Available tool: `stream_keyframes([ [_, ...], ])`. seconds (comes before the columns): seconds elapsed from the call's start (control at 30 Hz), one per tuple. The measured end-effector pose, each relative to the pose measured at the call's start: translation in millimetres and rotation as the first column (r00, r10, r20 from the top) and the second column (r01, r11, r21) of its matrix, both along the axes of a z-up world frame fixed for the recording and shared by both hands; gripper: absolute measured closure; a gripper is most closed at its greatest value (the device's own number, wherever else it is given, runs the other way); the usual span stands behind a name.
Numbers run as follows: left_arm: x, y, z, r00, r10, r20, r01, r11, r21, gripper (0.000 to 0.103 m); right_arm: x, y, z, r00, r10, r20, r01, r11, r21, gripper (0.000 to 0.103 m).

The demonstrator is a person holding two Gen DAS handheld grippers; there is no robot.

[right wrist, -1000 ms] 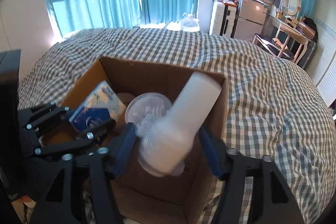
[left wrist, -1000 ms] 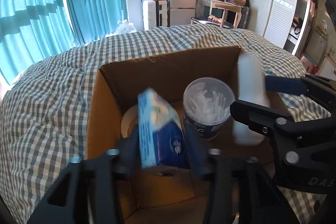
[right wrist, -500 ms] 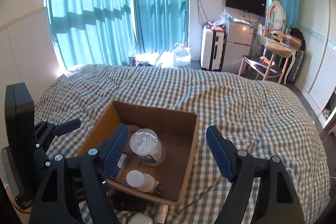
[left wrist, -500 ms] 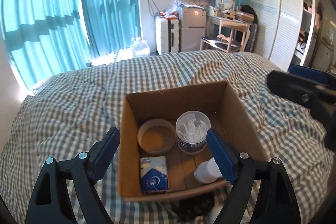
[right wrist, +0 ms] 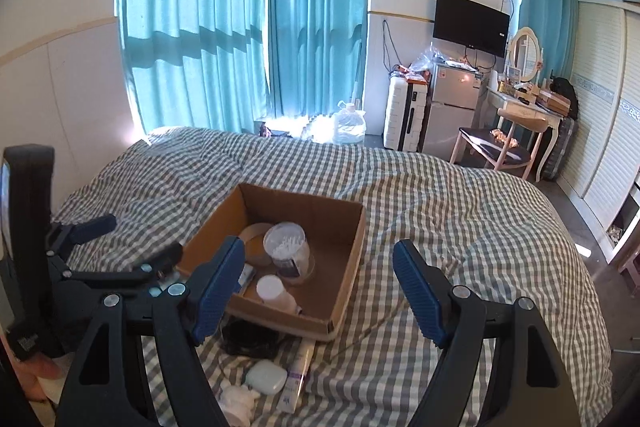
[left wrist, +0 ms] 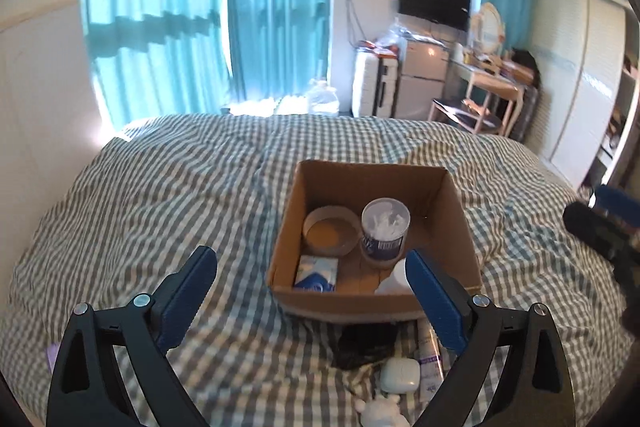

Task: Organize objects
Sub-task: 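Grasp the white figurine beside the box with the left tool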

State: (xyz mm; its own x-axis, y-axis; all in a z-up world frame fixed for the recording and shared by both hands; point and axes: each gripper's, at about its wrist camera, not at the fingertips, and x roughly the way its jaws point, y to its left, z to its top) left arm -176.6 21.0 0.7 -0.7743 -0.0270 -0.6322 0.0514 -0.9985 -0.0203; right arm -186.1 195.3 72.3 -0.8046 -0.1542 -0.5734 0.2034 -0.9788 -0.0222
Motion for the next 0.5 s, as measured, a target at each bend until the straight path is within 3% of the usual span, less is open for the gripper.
stream_keyframes([
  [0.17, 27, 1, -24, 1.000, 0.028, 0.013, -0.028, 1.000, -0.001, 0.005, 18, 6, -34, 0.999, -0.015, 0.036, 0.015, 1.000, 0.012, 0.027],
  [0.5, 47, 18, -118, 0.982, 0.019, 0.186, -0.015, 1.000, -0.020, 0.005, 25, 10, -136, 0.979, -0.052, 0.195, 0.038, 0.997, 0.073, 0.027],
])
